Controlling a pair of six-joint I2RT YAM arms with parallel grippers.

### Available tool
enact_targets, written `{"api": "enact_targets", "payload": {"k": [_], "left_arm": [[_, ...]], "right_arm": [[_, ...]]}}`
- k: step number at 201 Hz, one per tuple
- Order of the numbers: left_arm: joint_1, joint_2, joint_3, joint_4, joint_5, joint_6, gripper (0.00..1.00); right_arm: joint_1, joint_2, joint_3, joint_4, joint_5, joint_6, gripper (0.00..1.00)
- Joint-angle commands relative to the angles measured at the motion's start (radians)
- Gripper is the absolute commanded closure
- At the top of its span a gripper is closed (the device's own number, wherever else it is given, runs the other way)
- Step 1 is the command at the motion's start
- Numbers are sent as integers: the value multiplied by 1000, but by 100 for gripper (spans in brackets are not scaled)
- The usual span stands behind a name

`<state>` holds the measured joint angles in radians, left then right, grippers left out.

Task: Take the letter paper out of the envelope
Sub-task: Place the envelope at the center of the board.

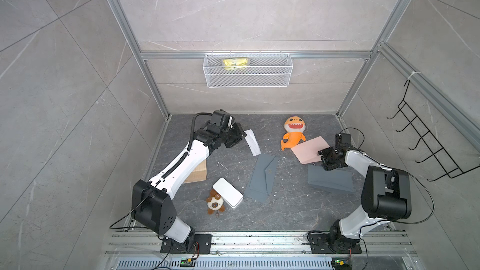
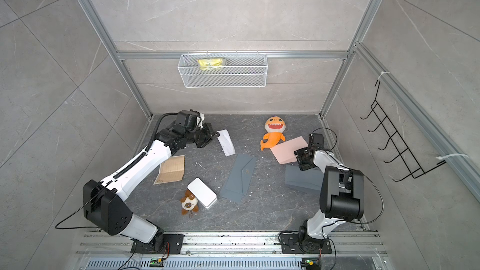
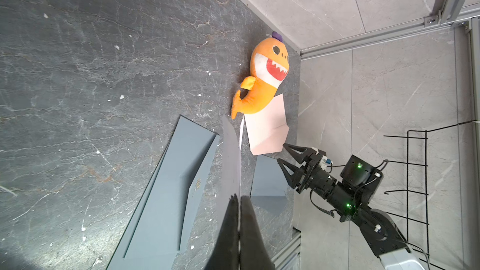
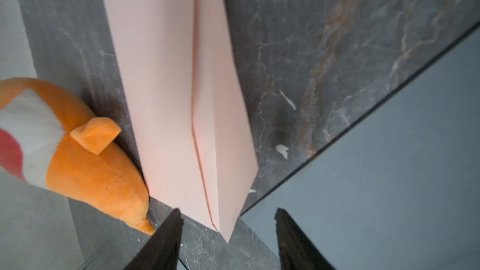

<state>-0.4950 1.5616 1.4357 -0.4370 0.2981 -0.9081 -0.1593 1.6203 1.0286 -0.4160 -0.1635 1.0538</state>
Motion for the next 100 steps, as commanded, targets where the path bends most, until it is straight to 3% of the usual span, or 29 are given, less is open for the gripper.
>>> {"api": "enact_targets", "payload": {"k": [1, 34, 52, 65, 76, 88, 92, 100], "left_arm": [[-1, 21, 83, -18, 63, 21, 100], [14, 74, 180, -54, 145, 38, 100], [39, 96, 214, -23, 229, 4, 100], [56, 112, 245, -8, 286, -15, 100], [70, 130, 277, -4, 327, -31, 100], [86, 147, 299, 20, 383, -65, 100], [90, 153, 303, 32, 399, -80, 100], [100, 162, 306, 63, 430, -113, 100]], "right_arm": [[36, -56, 76, -145, 91, -28, 40], [134, -115, 237, -265, 183, -96, 39], [200, -130, 340, -262, 144, -158, 36], [249, -136, 390, -211, 32, -198, 33], [271, -140, 388, -103, -136, -208, 31], [285, -146, 352, 45, -327, -166, 29], [287, -148, 332, 93, -386, -141, 22], [292, -157, 293, 175, -469, -83, 21]]}}
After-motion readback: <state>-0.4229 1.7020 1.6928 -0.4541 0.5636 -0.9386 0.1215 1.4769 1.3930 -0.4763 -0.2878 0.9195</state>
